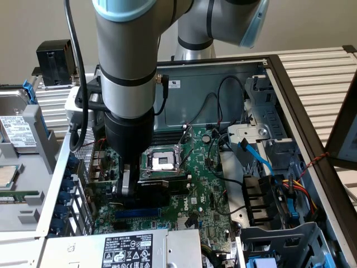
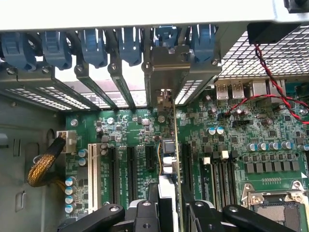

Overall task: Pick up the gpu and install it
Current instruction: 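Insert the gpu into the slot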

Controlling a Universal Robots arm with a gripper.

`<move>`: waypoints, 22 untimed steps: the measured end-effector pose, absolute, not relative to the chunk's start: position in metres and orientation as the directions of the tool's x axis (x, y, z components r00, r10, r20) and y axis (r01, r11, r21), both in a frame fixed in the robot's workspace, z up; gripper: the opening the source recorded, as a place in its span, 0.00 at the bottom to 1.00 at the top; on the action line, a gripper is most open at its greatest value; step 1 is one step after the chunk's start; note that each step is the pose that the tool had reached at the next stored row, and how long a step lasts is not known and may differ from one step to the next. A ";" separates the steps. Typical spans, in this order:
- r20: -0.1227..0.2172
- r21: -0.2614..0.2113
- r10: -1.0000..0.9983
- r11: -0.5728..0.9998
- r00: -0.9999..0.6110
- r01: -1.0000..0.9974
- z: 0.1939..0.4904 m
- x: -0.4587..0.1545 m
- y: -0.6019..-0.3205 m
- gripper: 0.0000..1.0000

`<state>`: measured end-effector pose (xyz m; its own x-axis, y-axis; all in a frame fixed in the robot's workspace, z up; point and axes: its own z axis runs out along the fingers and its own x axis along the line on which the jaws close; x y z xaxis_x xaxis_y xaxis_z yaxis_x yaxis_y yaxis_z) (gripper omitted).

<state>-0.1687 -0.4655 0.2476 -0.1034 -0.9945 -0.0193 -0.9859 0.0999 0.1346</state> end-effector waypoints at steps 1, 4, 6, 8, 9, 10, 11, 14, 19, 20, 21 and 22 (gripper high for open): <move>-0.019 0.135 -0.994 0.100 -0.103 -0.986 0.248 -0.169 -0.466 0.29; -0.019 0.135 -0.994 0.100 -0.103 -0.986 0.248 -0.169 -0.466 0.29; -0.019 0.135 -0.994 0.100 -0.103 -0.986 0.248 -0.169 -0.466 0.29; -0.019 0.135 -0.994 0.100 -0.103 -0.986 0.247 -0.169 -0.465 0.29; -0.019 0.135 -0.994 0.100 -0.103 -0.986 0.247 -0.169 -0.465 0.29; -0.019 0.135 -0.994 0.100 -0.103 -0.986 0.247 -0.169 -0.465 0.29; -0.019 0.135 -0.994 0.100 -0.103 -0.986 0.247 -0.169 -0.465 0.29; -0.019 0.135 -0.994 0.099 -0.103 -0.986 0.246 -0.169 -0.465 0.29; -0.019 0.135 -0.994 0.100 -0.103 -0.986 0.245 -0.169 -0.465 0.29; -0.019 0.135 -0.994 0.100 -0.103 -0.986 0.245 -0.169 -0.465 0.29; -0.019 0.135 -0.994 0.100 -0.103 -0.986 0.245 -0.169 -0.465 0.29; -0.019 0.135 -0.994 0.100 -0.103 -0.986 0.244 -0.169 -0.465 0.29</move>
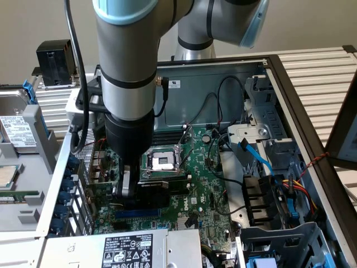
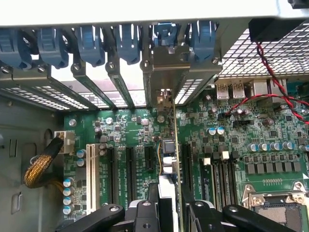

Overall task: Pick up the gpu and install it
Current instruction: 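Insert the gpu into the slot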

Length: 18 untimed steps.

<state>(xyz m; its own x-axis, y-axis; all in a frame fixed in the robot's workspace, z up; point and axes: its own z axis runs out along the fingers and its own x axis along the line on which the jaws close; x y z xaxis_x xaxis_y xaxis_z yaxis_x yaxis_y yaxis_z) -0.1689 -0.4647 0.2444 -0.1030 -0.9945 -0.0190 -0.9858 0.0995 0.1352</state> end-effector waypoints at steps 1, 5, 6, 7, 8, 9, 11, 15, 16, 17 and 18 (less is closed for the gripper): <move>-0.019 0.135 -0.995 0.100 -0.103 -0.986 0.244 -0.169 -0.465 0.29; -0.018 0.137 -0.995 0.100 -0.103 -0.985 0.244 -0.169 -0.465 0.29; -0.017 0.138 -0.995 0.100 -0.103 -0.985 0.244 -0.169 -0.465 0.29; -0.017 0.138 -0.995 0.100 -0.103 -0.985 0.243 -0.169 -0.465 0.29; -0.017 0.138 -0.995 0.100 -0.103 -0.985 0.243 -0.169 -0.465 0.29; -0.017 0.139 -0.995 0.100 -0.103 -0.985 0.243 -0.169 -0.465 0.29; -0.017 0.139 -0.995 0.100 -0.103 -0.985 0.243 -0.169 -0.465 0.29; -0.017 0.139 -0.995 0.100 -0.103 -0.985 0.242 -0.169 -0.465 0.29; -0.017 0.139 -0.995 0.100 -0.103 -0.985 0.241 -0.169 -0.465 0.29; -0.017 0.139 -0.995 0.100 -0.103 -0.985 0.241 -0.169 -0.465 0.29; -0.017 0.139 -0.995 0.100 -0.103 -0.985 0.241 -0.169 -0.465 0.29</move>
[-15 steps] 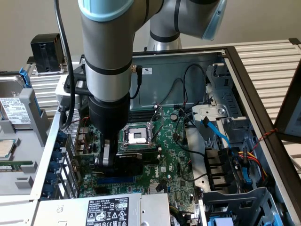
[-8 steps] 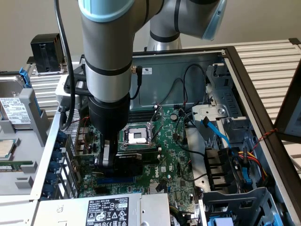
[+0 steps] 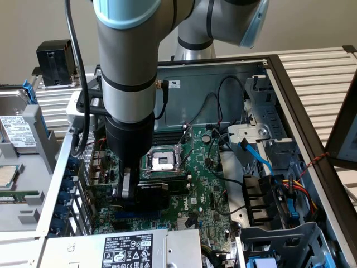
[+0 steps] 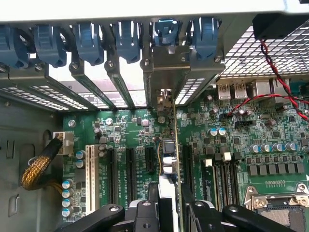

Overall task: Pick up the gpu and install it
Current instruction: 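Insert the gpu into the slot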

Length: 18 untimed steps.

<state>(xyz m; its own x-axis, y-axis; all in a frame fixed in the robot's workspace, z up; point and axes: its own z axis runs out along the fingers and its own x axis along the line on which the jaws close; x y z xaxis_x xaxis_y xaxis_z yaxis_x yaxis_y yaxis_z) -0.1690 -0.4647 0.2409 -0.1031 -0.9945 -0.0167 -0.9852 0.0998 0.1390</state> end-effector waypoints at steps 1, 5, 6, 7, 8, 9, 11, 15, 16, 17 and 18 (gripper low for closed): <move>-0.017 0.139 -0.995 0.100 -0.103 -0.985 0.241 -0.169 -0.465 0.29; -0.016 0.142 -0.995 0.100 -0.103 -0.985 0.241 -0.169 -0.465 0.29; -0.016 0.142 -0.995 0.100 -0.103 -0.985 0.241 -0.169 -0.465 0.29; -0.016 0.143 -0.995 0.100 -0.103 -0.985 0.241 -0.169 -0.465 0.29; -0.016 0.143 -0.995 0.100 -0.103 -0.985 0.240 -0.169 -0.465 0.29; -0.016 0.144 -0.995 0.100 -0.103 -0.985 0.240 -0.169 -0.465 0.29; -0.015 0.144 -0.995 0.100 -0.103 -0.985 0.240 -0.169 -0.465 0.29; -0.015 0.144 -0.995 0.100 -0.103 -0.985 0.239 -0.169 -0.465 0.29; -0.015 0.144 -0.995 0.100 -0.103 -0.985 0.239 -0.168 -0.465 0.29; -0.015 0.144 -0.995 0.100 -0.103 -0.985 0.239 -0.168 -0.465 0.29; -0.015 0.144 -0.995 0.100 -0.103 -0.985 0.239 -0.168 -0.465 0.29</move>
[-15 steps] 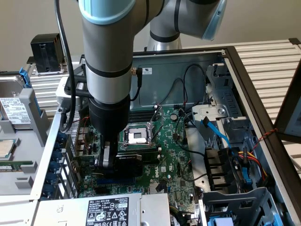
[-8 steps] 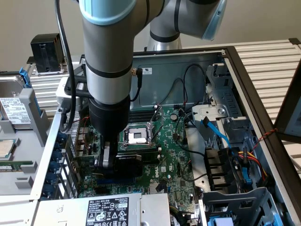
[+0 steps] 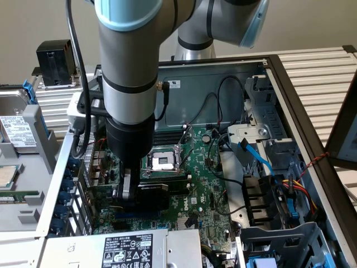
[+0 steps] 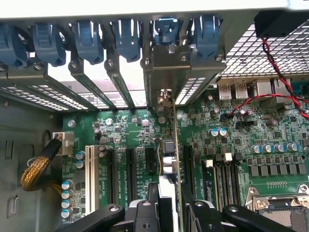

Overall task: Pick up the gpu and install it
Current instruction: 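Insert the gpu into the slot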

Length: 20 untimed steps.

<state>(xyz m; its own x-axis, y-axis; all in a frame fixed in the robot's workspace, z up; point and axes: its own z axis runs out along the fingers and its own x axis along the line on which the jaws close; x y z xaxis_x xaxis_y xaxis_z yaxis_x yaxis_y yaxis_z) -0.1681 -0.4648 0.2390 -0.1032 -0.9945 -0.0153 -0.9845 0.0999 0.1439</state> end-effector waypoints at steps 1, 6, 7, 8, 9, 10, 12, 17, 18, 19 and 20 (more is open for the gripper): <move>-0.015 0.144 -0.995 0.100 -0.103 -0.985 0.239 -0.168 -0.465 0.29; -0.014 0.147 -0.995 0.100 -0.103 -0.984 0.239 -0.168 -0.465 0.29; -0.013 0.147 -0.995 0.100 -0.103 -0.984 0.239 -0.168 -0.465 0.29; -0.013 0.148 -0.995 0.100 -0.103 -0.984 0.238 -0.168 -0.465 0.29; -0.012 0.148 -0.995 0.100 -0.103 -0.984 0.238 -0.168 -0.465 0.29; -0.011 0.149 -0.995 0.100 -0.103 -0.984 0.238 -0.168 -0.465 0.29; -0.010 0.149 -0.995 0.101 -0.103 -0.984 0.238 -0.168 -0.465 0.29; -0.009 0.149 -0.995 0.101 -0.103 -0.984 0.237 -0.168 -0.465 0.29; -0.009 0.149 -0.995 0.101 -0.103 -0.984 0.237 -0.168 -0.464 0.29; -0.009 0.149 -0.995 0.101 -0.103 -0.984 0.237 -0.168 -0.464 0.29; -0.008 0.149 -0.995 0.101 -0.103 -0.984 0.237 -0.168 -0.464 0.29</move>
